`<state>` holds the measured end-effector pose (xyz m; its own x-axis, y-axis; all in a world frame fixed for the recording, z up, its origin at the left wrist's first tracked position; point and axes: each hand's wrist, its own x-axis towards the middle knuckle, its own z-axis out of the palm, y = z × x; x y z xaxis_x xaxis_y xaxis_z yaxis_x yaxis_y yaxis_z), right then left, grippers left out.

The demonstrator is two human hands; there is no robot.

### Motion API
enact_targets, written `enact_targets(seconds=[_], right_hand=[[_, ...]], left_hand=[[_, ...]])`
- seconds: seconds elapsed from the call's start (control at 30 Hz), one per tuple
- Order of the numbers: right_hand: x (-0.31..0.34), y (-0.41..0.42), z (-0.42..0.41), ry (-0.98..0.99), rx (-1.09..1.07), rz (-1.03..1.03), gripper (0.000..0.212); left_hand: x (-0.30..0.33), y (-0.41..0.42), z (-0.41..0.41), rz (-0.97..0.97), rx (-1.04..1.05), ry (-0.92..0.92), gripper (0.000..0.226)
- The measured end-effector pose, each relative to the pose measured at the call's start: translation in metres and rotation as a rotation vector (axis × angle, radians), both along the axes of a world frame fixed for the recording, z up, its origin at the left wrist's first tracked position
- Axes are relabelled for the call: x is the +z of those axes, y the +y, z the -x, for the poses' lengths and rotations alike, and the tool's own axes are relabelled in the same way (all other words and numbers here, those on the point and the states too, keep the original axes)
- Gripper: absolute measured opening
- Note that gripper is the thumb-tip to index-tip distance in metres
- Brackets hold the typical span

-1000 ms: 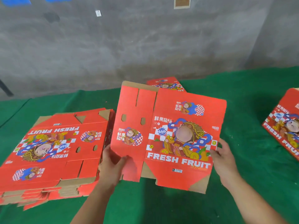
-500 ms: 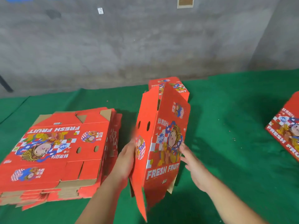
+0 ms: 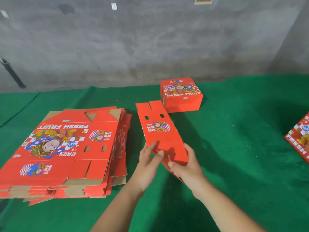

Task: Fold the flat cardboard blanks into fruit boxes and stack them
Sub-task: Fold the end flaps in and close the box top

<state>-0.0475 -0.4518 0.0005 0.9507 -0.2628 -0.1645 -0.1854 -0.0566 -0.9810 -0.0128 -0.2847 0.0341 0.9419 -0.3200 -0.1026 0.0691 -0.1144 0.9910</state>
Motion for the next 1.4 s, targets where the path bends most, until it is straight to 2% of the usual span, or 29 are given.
enact_targets(seconds=[0.07, 0.1, 0.2, 0.27, 0.33, 0.43, 0.5, 0.53, 0.6, 0.7, 0.77, 0.87, 1.0, 1.07, 1.13, 1.2, 1.27, 1.33, 1.4], right_hand=[[0.006, -0.004, -0.004, -0.08, -0.067, -0.002, 0.078], [0.011, -0.006, -0.005, -0.138, -0.094, 0.057, 0.07], [0.031, -0.012, -0.009, -0.306, -0.112, 0.23, 0.049], [0.043, -0.014, -0.013, -0.329, -0.076, 0.289, 0.046], [0.058, -0.009, -0.014, -0.321, -0.005, 0.383, 0.046], [0.08, 0.007, -0.008, -0.463, 0.033, 0.693, 0.055], [0.09, 0.015, -0.002, -0.59, 0.125, 0.884, 0.063], [0.095, 0.017, 0.0, -0.614, 0.187, 0.909, 0.065], [0.102, 0.017, 0.001, -0.585, 0.315, 0.901, 0.071], [0.106, 0.006, 0.002, -0.46, 0.473, 0.87, 0.082], [0.112, -0.005, 0.003, -0.382, 0.453, 0.914, 0.076], [0.132, -0.026, 0.004, -0.31, 0.389, 0.956, 0.08], [0.151, -0.055, 0.01, -0.036, 0.386, 1.079, 0.096], [0.154, -0.06, 0.019, 0.073, 0.435, 1.042, 0.098], [0.158, -0.056, 0.028, 0.133, 0.489, 1.026, 0.109], [0.159, -0.051, 0.036, 0.213, 0.544, 1.156, 0.115], [0.16, -0.052, 0.041, 0.254, 0.539, 1.251, 0.111], [0.164, -0.053, 0.046, 0.267, 0.527, 1.195, 0.111], [0.162, -0.053, 0.047, 0.298, 0.534, 1.135, 0.115]], left_hand=[[-0.005, 0.0, 0.002, 0.024, -0.06, -0.066, 0.057], [-0.007, 0.0, 0.001, -0.048, -0.089, -0.113, 0.061], [-0.006, -0.002, -0.004, -0.482, -0.142, -0.367, 0.073], [0.001, -0.006, -0.005, -0.645, -0.054, -0.48, 0.075], [0.012, -0.016, -0.001, -0.694, 0.06, -0.57, 0.071], [0.029, -0.026, -0.002, -0.727, 0.243, -0.508, 0.08], [0.042, -0.019, -0.006, -0.77, 0.214, -0.399, 0.081], [0.047, -0.014, -0.009, -0.784, 0.167, -0.366, 0.069], [0.056, -0.009, -0.012, -0.697, 0.14, -0.265, 0.024], [0.057, 0.001, -0.013, -0.375, 0.23, -0.17, 0.044], [0.055, 0.011, -0.014, -0.173, 0.322, -0.14, 0.043], [0.06, 0.034, -0.023, -0.023, 0.39, -0.019, 0.036], [0.064, 0.057, -0.032, 0.085, 0.387, 0.132, 0.029], [0.059, 0.062, -0.032, 0.131, 0.417, 0.195, 0.032], [0.055, 0.064, -0.031, 0.153, 0.429, 0.24, 0.033], [0.052, 0.066, -0.032, 0.175, 0.423, 0.265, 0.032], [0.051, 0.068, -0.033, 0.212, 0.42, 0.297, 0.031], [0.048, 0.068, -0.036, 0.251, 0.41, 0.347, 0.031], [0.045, 0.063, -0.038, 0.207, 0.412, 0.387, 0.03]])
